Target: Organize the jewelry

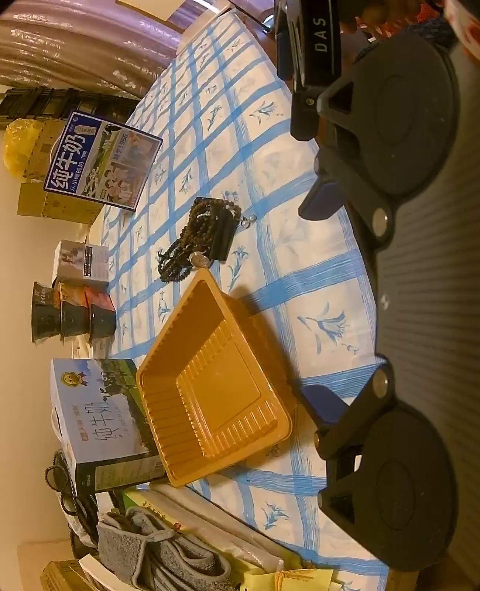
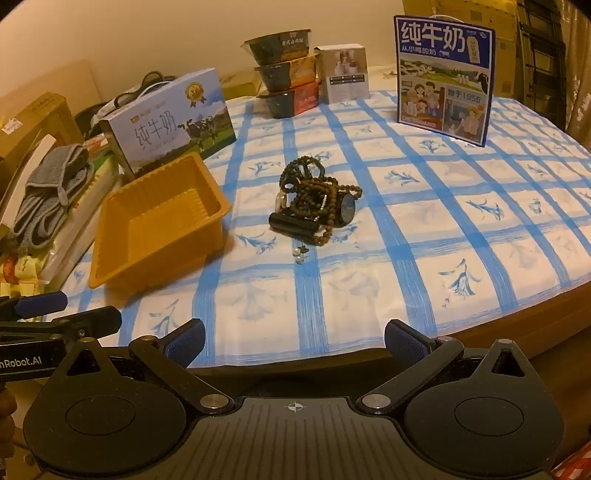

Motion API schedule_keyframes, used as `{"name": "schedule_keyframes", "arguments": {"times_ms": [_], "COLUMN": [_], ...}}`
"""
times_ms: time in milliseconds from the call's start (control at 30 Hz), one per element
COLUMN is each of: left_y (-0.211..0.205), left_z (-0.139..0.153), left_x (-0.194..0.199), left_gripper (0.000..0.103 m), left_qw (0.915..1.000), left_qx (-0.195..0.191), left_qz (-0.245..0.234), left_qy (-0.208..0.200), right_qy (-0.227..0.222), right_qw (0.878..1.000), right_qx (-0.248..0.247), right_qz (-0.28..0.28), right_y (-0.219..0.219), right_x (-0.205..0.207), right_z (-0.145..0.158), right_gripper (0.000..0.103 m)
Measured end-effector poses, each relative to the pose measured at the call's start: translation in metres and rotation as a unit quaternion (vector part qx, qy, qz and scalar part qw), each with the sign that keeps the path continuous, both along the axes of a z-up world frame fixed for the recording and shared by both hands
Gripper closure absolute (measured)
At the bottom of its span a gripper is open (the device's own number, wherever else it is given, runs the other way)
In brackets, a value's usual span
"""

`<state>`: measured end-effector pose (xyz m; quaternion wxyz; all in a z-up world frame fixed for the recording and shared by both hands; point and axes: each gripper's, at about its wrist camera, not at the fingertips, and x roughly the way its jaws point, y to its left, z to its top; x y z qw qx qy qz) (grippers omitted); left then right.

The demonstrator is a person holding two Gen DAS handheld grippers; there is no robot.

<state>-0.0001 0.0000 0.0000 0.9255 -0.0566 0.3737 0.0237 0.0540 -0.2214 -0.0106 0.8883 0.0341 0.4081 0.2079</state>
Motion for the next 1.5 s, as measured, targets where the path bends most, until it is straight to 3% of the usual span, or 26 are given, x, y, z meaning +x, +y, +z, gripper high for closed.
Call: {"name": "schedule_keyframes", "arguments": {"times_ms": [1500], "left_y": [-0.0001], "left_z": [0.0000], "left_x": [0.0000], "left_gripper": [0.008], "left_qw": [1.0000], "left_qx": [0.000], "left_qz": [0.000], "left_qy": [0.001], "right_qy": [-0.005], "right_qw": [1.000], "right_qx": [0.000], "right_qz": [0.000], "right_y": [0.0040], "right_x": [-0.0010], "right_z": [0.0025], "right_gripper": [0.000]}}
